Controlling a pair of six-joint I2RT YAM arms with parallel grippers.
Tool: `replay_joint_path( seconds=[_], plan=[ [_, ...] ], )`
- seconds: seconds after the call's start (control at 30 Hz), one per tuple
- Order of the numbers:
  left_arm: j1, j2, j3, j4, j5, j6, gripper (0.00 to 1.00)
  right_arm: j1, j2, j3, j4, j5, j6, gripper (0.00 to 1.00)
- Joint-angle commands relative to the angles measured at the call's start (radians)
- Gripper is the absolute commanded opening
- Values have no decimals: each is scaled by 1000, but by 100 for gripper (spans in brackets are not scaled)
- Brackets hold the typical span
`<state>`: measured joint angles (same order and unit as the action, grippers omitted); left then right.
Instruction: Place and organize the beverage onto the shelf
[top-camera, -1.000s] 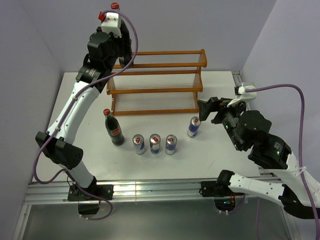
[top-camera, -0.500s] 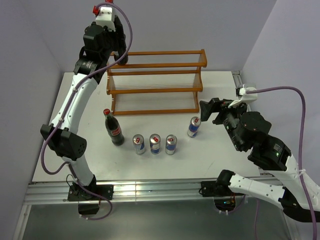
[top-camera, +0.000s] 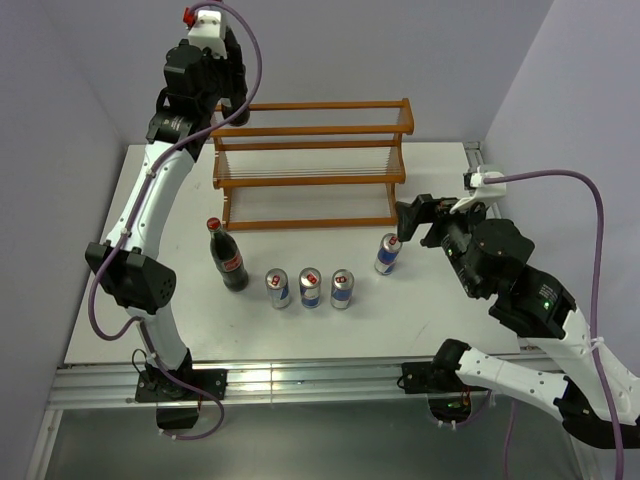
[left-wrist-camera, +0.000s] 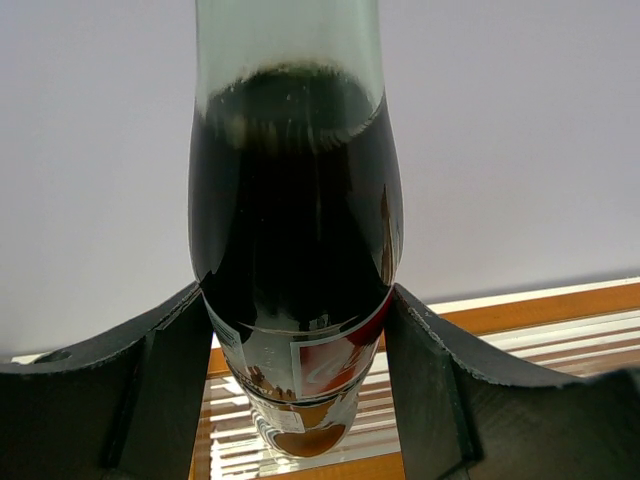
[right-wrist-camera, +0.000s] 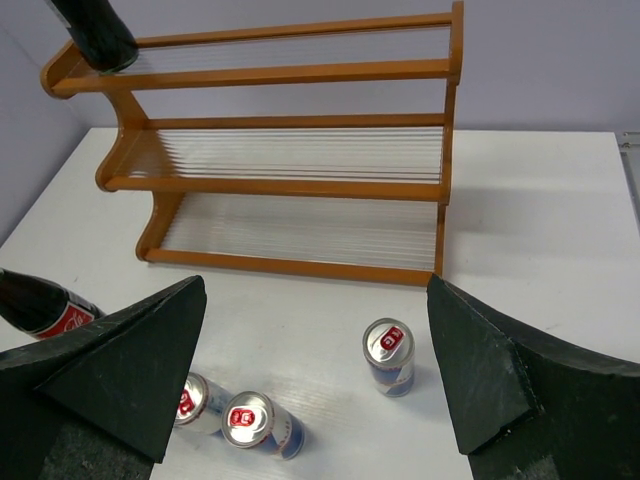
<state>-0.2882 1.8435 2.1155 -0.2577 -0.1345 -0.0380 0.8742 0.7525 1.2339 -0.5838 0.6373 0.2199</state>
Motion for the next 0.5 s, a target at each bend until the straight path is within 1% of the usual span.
replay_joint_path(
  seconds=[0.0, 0.27, 0.47],
  plan=[
    [6, -98, 94, 218, -1, 50, 0, -15, 7, -2, 50, -25, 15, 98],
    [6, -122, 74, 166, -20, 63, 1, -24, 18, -5, 64, -50, 21, 97],
    [6, -155, 11, 173, -42, 61, 0, -29, 30, -7, 75, -67, 24, 97]
  ],
)
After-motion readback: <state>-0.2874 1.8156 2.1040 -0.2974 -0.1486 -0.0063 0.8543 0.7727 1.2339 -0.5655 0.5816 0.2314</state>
